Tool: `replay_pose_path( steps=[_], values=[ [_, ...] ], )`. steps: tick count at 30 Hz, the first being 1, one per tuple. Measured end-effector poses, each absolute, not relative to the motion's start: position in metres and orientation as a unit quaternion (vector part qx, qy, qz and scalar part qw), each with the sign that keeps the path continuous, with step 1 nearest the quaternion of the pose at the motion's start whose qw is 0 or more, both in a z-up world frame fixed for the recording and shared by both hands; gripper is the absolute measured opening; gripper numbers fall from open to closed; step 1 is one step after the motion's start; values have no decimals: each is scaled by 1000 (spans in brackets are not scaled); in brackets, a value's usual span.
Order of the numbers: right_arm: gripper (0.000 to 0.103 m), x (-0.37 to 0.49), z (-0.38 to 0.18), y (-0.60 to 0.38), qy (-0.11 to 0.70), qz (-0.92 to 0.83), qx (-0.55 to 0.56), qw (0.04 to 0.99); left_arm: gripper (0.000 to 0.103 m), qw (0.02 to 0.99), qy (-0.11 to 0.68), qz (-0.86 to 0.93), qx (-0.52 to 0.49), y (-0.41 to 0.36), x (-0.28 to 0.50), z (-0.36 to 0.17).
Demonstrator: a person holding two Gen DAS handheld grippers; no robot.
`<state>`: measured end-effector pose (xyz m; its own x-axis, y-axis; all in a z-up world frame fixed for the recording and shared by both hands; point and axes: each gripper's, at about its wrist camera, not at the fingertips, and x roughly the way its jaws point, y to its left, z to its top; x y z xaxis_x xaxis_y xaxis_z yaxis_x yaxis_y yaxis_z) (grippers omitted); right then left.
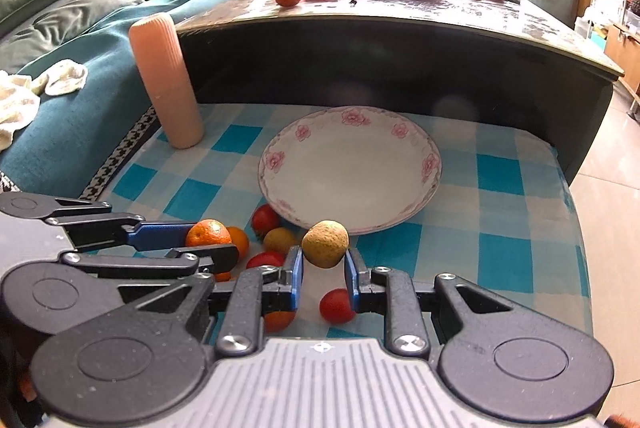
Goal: Organize fruits
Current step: 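Carry the orange and yellow fruit in both tools over the white bowl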
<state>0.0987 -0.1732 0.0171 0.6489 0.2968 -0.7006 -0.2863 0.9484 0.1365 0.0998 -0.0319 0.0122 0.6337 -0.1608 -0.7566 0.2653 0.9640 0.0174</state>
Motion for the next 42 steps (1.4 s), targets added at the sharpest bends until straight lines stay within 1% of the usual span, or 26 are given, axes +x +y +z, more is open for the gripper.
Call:
replay_pose_path(
  steps=[42],
  values=[
    [37, 176, 0, -177, 370, 145, 13, 918, 36, 905, 400, -113, 88, -40, 175, -2]
  ],
)
